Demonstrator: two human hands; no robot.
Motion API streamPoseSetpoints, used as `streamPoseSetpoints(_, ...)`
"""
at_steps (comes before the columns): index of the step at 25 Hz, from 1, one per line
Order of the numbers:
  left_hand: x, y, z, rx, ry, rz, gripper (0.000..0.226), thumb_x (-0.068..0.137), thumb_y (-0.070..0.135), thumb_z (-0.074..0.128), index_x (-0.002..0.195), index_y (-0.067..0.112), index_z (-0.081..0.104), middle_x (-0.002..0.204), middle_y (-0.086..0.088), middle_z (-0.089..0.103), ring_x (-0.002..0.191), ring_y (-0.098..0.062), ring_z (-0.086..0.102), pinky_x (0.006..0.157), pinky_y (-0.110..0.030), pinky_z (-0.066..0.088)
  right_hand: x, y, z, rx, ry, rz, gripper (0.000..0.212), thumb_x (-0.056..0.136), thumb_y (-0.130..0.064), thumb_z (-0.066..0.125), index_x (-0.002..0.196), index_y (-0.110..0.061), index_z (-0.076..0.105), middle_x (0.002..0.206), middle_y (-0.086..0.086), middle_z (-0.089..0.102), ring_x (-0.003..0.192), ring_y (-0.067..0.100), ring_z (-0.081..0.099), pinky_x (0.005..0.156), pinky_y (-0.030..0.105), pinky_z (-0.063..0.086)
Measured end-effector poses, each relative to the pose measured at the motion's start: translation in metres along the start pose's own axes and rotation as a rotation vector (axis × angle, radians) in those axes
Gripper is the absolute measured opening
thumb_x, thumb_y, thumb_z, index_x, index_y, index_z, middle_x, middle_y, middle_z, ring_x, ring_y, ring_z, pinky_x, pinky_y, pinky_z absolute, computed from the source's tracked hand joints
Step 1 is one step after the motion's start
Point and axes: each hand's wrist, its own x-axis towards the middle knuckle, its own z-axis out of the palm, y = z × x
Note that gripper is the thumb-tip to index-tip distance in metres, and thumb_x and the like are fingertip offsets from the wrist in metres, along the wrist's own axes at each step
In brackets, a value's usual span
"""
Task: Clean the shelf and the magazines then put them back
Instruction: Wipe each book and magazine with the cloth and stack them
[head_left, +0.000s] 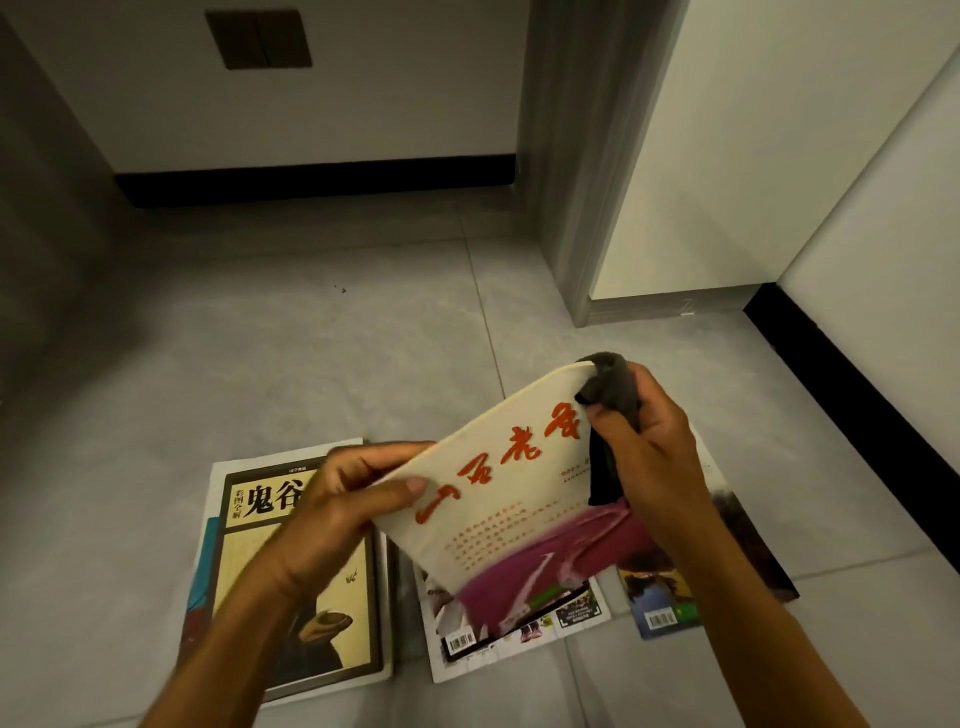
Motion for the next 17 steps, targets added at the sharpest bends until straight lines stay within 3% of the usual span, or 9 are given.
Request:
streamPoseSetpoints(2,0.002,0.019,-0.014,0.051,-0.138,0.011,0.031,0.08,0.018,0.063,0.108,0.024,0.074,0.107,-0.002,0.073,0.097,-0.018,0.069,0.073,-0.026,0.057,0.0,-0.009,-0.005,-0.091,-0.041,-0.084,0.022,0.1,-0.019,0.05,0.113,-0.037,0.052,0.092,-0.015,0.068,0.084,0.004,0.068,0.064,0.021,0.057)
streamPoseSetpoints(5,0.012,0.029,0.0,0.403,-0.244,-0.024,0.039,0.082,0.02,0.073,0.116,0.036,0.063,0.103,0.016,0.072,0.095,-0.006,0.068,0.072,-0.021,0.057,-0.005,-0.024,0.004,-0.144,-0.172,-0.172,0.021,0.099,-0.03,0.045,0.119,-0.035,0.051,0.09,-0.009,0.067,0.079,0.009,0.068,0.062,0.028,0.059)
streamPoseSetpoints(8,0.018,0.025,0.037,0.564,0.041,0.104,0.009,0.082,0.03,0.073,0.084,0.036,0.066,0.08,0.017,0.07,0.076,-0.002,0.066,0.066,-0.025,0.056,-0.018,-0.029,0.032,-0.275,-0.201,-0.328,0.037,0.093,-0.036,0.041,0.128,-0.027,0.049,0.107,-0.009,0.062,0.092,0.007,0.062,0.077,0.027,0.054)
streamPoseSetpoints(10,0.016,0.017,0.042,0.538,0.16,0.172,0.013,0.083,0.031,0.072,0.072,0.034,0.066,0.07,0.018,0.069,0.067,-0.001,0.065,0.063,-0.031,0.057,-0.022,-0.02,0.043,-0.372,-0.132,-0.411,0.04,0.091,-0.034,0.038,0.128,-0.023,0.049,0.11,-0.012,0.056,0.098,0.003,0.051,0.084,0.025,0.047)
streamPoseSetpoints(12,0.012,0.013,0.034,0.503,0.215,0.144,0.012,0.083,0.031,0.071,0.072,0.034,0.067,0.069,0.017,0.07,0.065,-0.003,0.066,0.061,-0.031,0.058,-0.021,-0.002,0.036,-0.432,-0.085,-0.375,0.038,0.09,-0.034,0.036,0.125,-0.027,0.049,0.107,-0.016,0.051,0.097,0.0,0.048,0.085,0.027,0.046)
streamPoseSetpoints(15,0.008,0.011,0.018,0.458,0.267,0.102,0.011,0.083,0.029,0.071,0.075,0.035,0.067,0.07,0.014,0.071,0.066,-0.006,0.067,0.055,-0.018,0.054,-0.016,0.028,0.009,-0.479,-0.052,-0.22,0.029,0.091,-0.039,0.034,0.116,-0.037,0.047,0.101,-0.015,0.054,0.094,0.003,0.053,0.083,0.037,0.052)
streamPoseSetpoints(17,0.007,0.008,0.016,0.474,0.267,0.079,0.011,0.083,0.029,0.071,0.075,0.034,0.066,0.071,0.014,0.07,0.065,-0.007,0.067,0.053,-0.016,0.051,-0.019,0.033,0.007,-0.499,-0.053,-0.176,0.032,0.09,-0.045,0.03,0.114,-0.036,0.048,0.1,-0.012,0.056,0.091,0.005,0.055,0.081,0.04,0.053)
